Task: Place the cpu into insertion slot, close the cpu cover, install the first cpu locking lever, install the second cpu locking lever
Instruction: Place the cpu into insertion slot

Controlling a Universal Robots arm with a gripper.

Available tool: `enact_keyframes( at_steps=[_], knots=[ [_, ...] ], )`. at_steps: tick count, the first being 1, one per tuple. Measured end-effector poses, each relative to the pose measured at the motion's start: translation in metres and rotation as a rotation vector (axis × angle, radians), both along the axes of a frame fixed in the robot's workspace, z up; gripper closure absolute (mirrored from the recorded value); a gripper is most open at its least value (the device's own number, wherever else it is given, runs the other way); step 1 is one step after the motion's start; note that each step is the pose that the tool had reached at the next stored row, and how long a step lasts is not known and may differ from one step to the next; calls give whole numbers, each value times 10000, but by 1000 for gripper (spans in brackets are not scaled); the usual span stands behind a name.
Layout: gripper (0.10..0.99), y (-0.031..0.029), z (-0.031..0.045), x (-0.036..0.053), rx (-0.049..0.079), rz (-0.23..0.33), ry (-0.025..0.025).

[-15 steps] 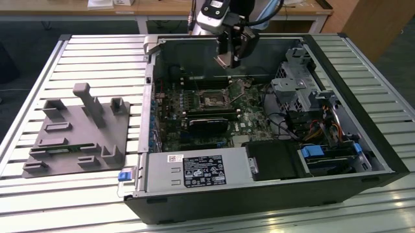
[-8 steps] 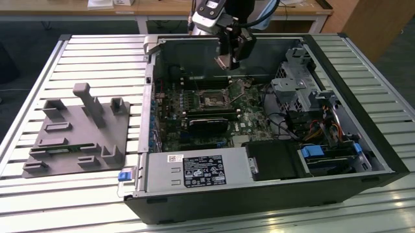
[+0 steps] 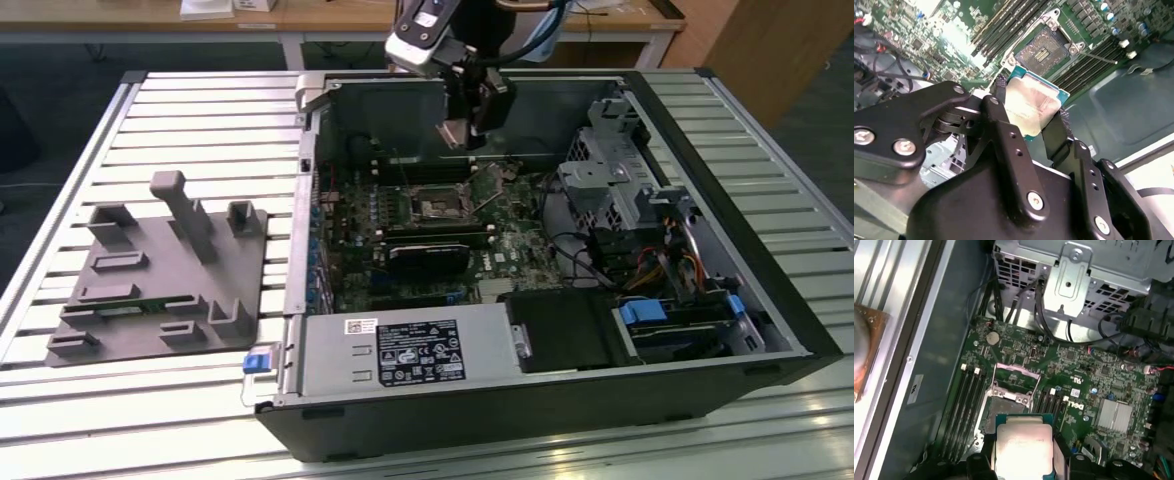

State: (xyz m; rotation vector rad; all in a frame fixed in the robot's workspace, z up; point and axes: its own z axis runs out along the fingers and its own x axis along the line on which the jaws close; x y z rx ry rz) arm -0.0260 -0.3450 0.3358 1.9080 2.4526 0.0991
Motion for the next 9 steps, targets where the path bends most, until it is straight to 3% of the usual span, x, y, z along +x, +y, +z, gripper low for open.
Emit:
enact_keyframes(
  at_steps=[9],
  knots=[
    [549,10,-108,-3,-26,-1345,8]
  ],
)
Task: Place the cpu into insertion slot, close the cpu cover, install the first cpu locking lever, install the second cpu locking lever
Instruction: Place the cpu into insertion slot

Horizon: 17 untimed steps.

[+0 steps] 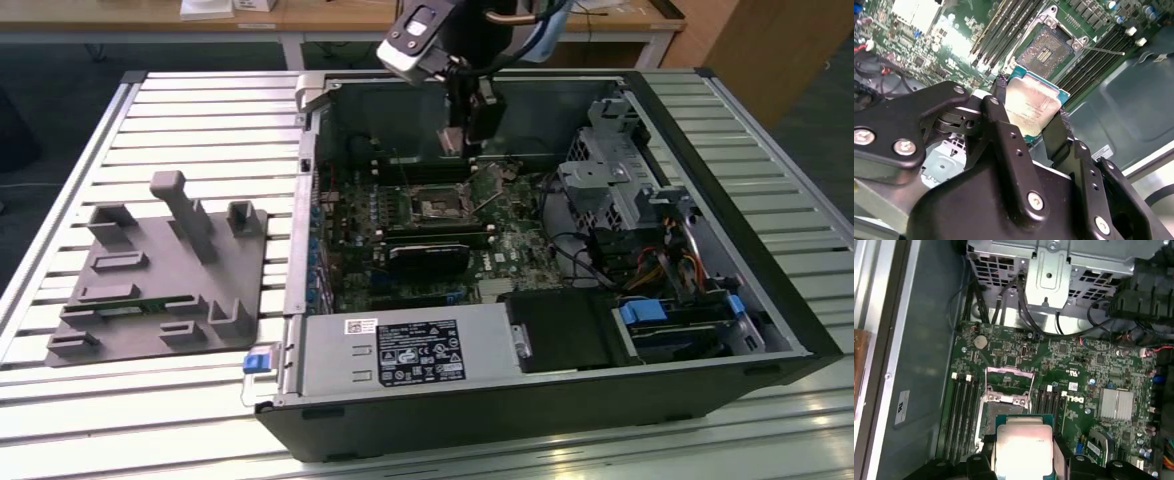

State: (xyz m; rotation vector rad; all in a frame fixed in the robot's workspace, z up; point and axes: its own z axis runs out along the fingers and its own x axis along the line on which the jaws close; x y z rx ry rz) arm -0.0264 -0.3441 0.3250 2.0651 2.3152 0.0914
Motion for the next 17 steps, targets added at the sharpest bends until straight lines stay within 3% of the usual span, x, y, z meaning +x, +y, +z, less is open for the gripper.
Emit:
enact_keyframes(
  at_steps=[8,13,17],
  knots=[
    [549,22,-55,-60,-15,-566,-2],
    [549,50,-104,-134,-15,-622,9],
    [549,83,-170,-155,-34,-821,18]
  ],
)
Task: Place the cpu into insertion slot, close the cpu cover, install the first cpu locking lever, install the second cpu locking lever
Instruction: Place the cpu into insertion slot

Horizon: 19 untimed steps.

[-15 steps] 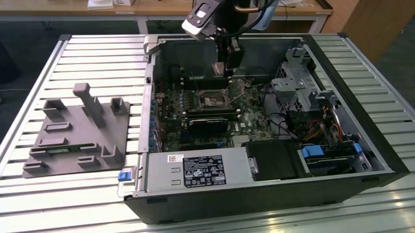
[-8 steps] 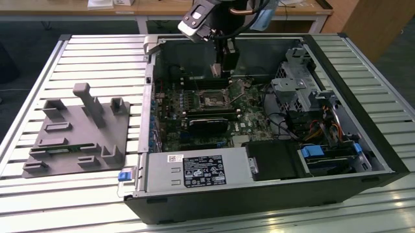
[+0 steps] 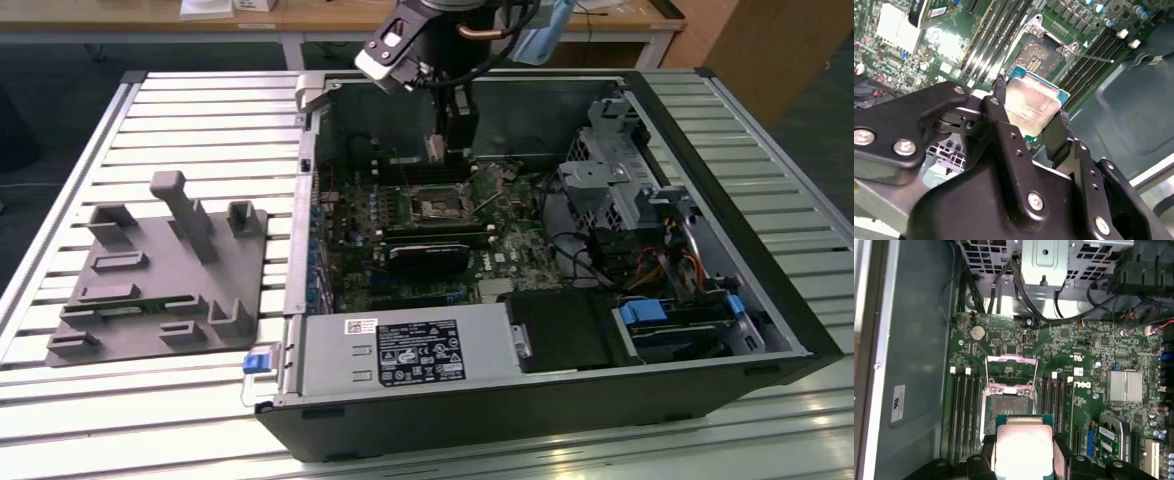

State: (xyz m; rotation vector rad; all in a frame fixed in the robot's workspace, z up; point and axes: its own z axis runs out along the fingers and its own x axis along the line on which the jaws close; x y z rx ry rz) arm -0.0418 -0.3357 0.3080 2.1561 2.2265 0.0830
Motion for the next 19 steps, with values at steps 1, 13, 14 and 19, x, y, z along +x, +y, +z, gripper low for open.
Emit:
enact_keyframes(
  at_steps=[1,13,14,19],
  knots=[
    [549,1,-17,1,-5,-41,0],
    [549,48,-179,8,-88,-77,1],
    [549,58,-196,9,-86,-77,1],
    [549,82,-258,11,-96,-76,2]
  ],
)
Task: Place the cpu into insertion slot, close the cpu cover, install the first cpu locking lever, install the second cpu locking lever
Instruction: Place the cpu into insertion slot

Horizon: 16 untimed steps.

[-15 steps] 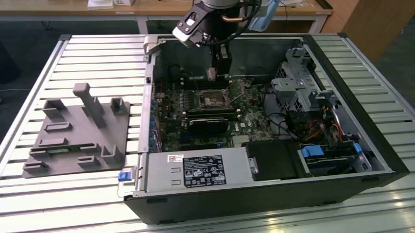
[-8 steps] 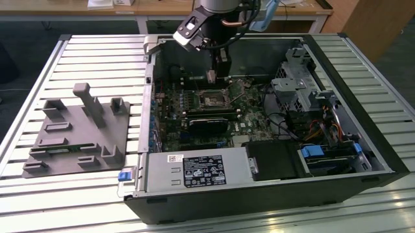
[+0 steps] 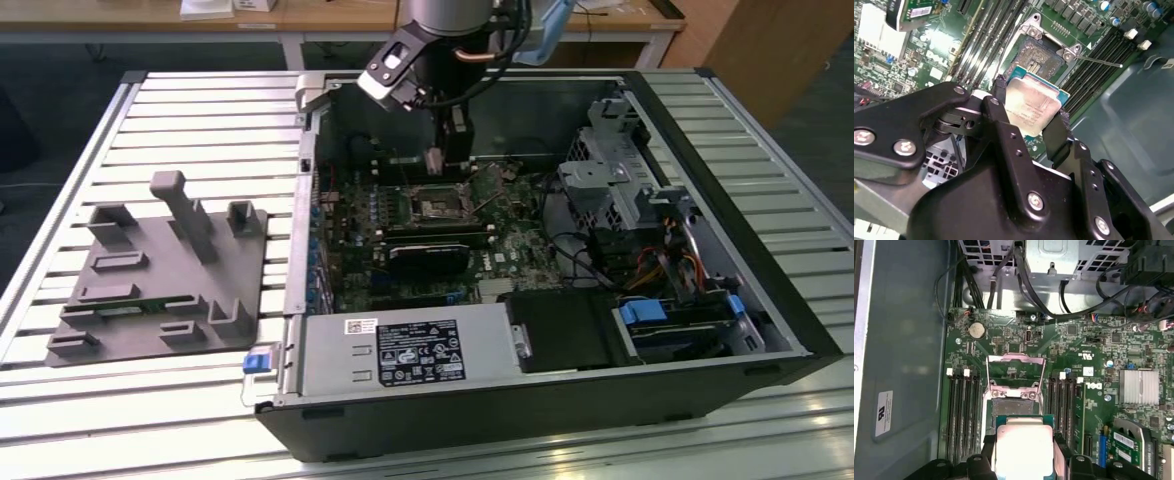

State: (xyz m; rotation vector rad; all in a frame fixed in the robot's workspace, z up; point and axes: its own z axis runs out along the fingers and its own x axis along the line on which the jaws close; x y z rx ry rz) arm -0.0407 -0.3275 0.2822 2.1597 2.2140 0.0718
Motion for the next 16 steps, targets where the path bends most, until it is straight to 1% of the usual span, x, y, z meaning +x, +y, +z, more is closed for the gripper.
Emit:
enact_keyframes(
  at_steps=[4,9,13,16],
  knots=[
    [549,16,-59,5,-3,0,-1],
    [549,23,-113,10,-1,-1,-1],
    [549,25,-141,11,0,-6,-1],
    [549,32,-184,11,-2,-6,0]
  ],
)
